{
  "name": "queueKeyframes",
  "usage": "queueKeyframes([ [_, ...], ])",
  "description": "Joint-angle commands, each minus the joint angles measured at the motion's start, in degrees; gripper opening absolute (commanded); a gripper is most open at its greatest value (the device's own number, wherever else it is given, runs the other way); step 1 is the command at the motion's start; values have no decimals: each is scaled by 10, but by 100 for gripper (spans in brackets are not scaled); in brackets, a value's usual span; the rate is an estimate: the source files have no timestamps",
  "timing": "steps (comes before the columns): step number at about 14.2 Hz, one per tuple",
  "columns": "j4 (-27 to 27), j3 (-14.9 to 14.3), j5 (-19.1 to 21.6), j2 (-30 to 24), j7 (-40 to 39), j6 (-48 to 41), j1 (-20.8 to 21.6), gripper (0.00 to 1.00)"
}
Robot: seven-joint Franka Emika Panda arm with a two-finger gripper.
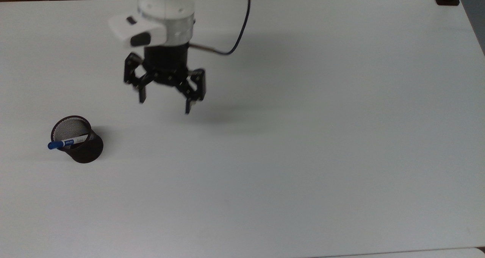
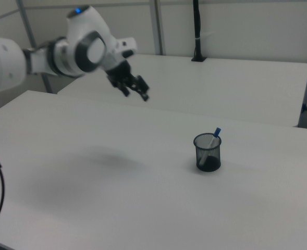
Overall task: Insert the marker
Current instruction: 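Open the gripper and raise it away from the cup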
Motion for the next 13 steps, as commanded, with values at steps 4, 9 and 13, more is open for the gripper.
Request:
queueKeyframes([
  [4, -32, -7, 72, -138, -88, -255, 37, 100],
  [9, -33, -10, 75, -159, -105, -325, 48, 100],
  [13, -31, -11, 77, -154, -106, -336, 48, 100],
])
